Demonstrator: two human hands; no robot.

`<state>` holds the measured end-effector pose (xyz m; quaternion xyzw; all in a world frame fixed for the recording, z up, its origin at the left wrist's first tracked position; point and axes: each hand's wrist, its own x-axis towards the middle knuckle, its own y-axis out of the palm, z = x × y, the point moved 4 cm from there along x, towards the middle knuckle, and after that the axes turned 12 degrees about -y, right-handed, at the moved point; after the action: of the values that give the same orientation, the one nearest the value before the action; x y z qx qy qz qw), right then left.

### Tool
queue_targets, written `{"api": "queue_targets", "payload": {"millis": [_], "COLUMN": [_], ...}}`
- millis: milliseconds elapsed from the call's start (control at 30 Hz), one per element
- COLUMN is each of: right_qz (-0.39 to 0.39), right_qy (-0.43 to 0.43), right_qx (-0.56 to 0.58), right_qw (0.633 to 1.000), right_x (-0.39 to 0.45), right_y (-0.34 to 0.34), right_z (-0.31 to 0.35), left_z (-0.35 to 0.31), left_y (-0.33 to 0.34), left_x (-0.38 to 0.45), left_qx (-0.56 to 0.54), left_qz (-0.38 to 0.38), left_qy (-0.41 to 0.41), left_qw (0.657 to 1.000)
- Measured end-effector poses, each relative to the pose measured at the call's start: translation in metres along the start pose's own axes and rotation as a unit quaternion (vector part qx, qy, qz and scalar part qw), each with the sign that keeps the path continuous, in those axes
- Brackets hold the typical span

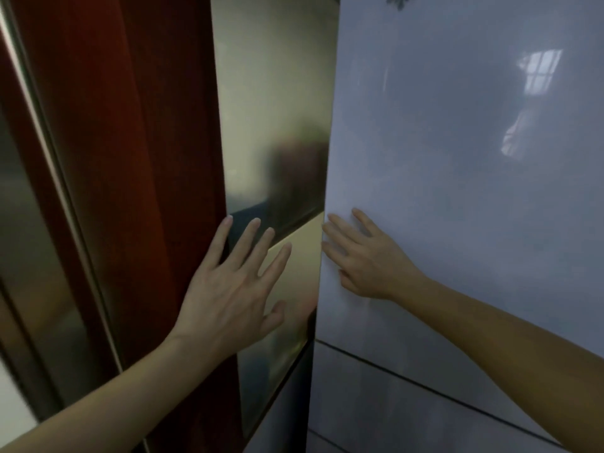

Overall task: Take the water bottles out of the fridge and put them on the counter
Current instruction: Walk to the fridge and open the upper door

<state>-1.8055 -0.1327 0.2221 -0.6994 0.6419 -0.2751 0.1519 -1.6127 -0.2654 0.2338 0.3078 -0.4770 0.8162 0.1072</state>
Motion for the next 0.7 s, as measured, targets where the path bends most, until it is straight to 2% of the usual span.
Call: {"api": "queue_targets", "payload": {"millis": [267, 700], "right_qz": [0.083, 0.12], "right_qy": [-0.021, -0.046], "right_qx": [-0.047, -0.08], "right_qw": [0.995, 0.989], "right_x": [0.029, 0.038], "right_y": [0.014, 0.016], "right_z": [-0.008, -0.006], "left_z": [0.002, 0.006], "left_y": [0.008, 0.017], "left_x": [0.0, -0.001], "left_qx": [0.048, 0.072], "left_qz": [-0.001, 0.006], "left_qy": [0.029, 0.028], "left_qw": [0.998, 0.997]}}
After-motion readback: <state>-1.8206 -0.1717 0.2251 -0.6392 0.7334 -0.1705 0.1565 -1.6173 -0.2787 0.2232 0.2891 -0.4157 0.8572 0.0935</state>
